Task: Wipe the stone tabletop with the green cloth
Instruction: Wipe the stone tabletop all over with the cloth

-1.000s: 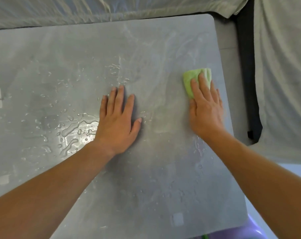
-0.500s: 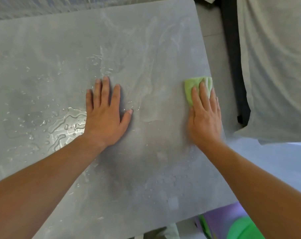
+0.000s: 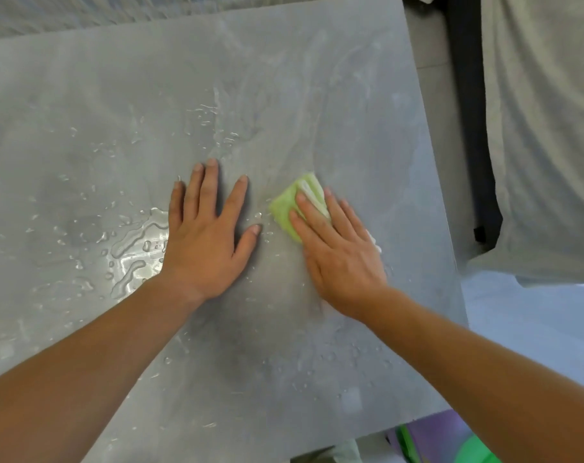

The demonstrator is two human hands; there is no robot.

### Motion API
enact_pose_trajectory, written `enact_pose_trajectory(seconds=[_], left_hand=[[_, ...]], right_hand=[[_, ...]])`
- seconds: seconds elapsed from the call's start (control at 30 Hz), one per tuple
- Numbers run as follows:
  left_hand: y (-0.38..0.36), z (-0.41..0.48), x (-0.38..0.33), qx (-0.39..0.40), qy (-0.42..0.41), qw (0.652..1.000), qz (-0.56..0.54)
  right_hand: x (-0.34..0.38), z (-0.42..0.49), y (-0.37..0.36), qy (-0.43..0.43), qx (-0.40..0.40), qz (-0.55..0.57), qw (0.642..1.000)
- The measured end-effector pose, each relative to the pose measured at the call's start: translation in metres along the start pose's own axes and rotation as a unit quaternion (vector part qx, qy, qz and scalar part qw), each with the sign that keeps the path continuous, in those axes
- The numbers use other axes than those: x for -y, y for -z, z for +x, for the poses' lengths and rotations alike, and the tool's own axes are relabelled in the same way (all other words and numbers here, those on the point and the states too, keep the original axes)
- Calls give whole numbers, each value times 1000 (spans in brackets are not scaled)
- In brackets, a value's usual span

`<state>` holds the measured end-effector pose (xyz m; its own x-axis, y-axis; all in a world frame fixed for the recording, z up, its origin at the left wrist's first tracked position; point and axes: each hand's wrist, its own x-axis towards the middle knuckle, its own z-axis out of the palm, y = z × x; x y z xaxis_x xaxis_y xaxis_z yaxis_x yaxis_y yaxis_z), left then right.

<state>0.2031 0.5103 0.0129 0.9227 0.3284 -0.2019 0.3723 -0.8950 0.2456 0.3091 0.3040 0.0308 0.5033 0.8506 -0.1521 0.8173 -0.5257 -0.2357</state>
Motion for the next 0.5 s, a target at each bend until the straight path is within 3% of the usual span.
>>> enact_pose_trajectory(seconds=[0.07,0.23,0.4,0.5], left_hand=[[-1,-1,2,0,-4,1000,0],[-4,-1,4,-3,-9,1000,1],[7,-4,4,14,-13,1000,10],[8,-21,-1,23,-16,1000,6]], right_hand=[[-14,11,3,35,2,-6,999],[-10,76,4,-93,-37,7,995],[8,-20,-10,71,23,-21,997],[-4,-21,-2,80,50,-28,995]])
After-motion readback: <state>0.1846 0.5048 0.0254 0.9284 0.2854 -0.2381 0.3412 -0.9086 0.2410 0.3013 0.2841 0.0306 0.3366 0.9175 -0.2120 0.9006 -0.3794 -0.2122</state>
